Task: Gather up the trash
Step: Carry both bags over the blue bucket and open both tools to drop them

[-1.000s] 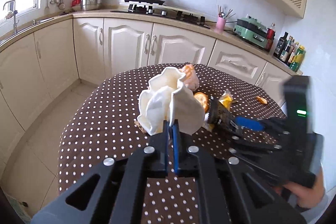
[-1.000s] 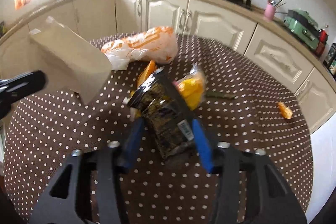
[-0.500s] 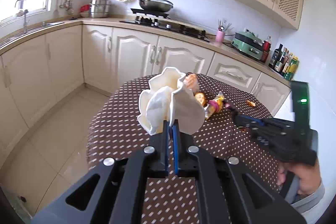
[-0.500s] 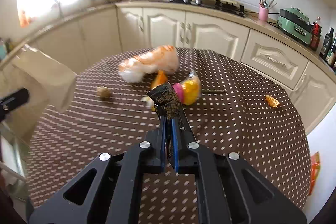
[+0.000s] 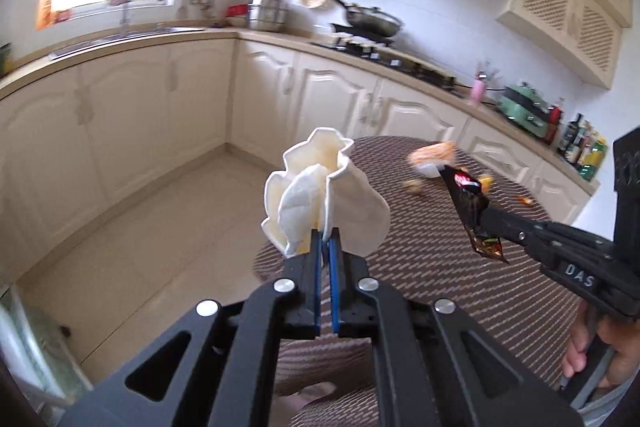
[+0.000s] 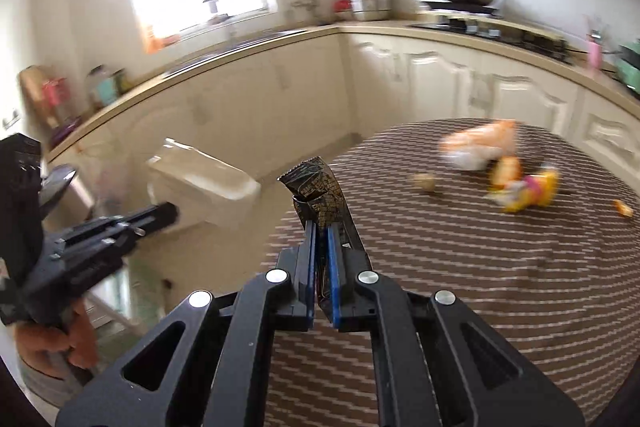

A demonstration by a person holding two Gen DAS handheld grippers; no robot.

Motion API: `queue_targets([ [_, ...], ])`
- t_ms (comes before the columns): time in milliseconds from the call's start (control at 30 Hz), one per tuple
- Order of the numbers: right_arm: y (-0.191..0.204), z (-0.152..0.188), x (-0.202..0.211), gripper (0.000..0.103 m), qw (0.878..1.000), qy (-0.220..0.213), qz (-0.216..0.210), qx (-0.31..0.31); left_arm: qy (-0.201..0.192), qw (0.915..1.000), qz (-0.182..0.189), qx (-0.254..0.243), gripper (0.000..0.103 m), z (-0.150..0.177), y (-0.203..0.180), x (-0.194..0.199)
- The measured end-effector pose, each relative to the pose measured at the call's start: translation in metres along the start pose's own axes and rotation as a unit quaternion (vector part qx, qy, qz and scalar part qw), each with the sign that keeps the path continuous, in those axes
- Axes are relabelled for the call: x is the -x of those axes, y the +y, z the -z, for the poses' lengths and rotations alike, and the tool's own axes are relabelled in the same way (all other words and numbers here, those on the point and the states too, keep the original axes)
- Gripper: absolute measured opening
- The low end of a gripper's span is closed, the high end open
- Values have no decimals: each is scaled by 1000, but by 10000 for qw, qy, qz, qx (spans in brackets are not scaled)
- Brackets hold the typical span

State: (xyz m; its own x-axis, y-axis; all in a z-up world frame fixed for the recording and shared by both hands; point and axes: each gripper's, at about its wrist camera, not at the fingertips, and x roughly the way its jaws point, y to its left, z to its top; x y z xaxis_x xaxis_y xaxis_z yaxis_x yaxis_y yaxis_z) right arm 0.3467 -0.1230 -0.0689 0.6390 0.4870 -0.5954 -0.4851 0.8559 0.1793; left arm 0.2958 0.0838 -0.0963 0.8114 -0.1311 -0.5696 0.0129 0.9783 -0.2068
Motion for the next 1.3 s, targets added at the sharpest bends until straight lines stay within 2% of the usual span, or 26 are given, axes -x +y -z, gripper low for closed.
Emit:
queue_targets([
  [200, 70, 9, -53, 4, 9954, 409, -846, 177, 171, 9977, -575, 320, 3, 30, 64, 13],
  [367, 118, 30, -103, 4, 9884, 884, -1170, 387, 604, 9909, -828, 870, 3, 66, 124, -5],
  [533, 143, 56, -159, 4, 9813, 1404, -1199, 539, 1201, 9792, -913, 1354, 3, 105, 171, -45],
  [767, 148, 83, -232, 4, 9733, 1998, -971, 571, 1840, 9629, -946, 1734, 3, 137, 207, -105],
  [967, 141, 99, -261, 5, 9720, 2169, -762, 484, 1890, 9582, -706, 2030, 5, 148, 219, -134],
  [1000, 139, 100, -264, 5, 9718, 2188, -737, 476, 1876, 9577, -669, 2079, 8, 148, 218, -137],
  [1067, 136, 103, -269, 5, 9712, 2232, -706, 452, 1892, 9568, -570, 2133, 31, 147, 217, -144],
  [1300, 137, 113, -279, 5, 9677, 2379, -686, 468, 1921, 9534, -689, 2222, 37, 155, 222, -143],
])
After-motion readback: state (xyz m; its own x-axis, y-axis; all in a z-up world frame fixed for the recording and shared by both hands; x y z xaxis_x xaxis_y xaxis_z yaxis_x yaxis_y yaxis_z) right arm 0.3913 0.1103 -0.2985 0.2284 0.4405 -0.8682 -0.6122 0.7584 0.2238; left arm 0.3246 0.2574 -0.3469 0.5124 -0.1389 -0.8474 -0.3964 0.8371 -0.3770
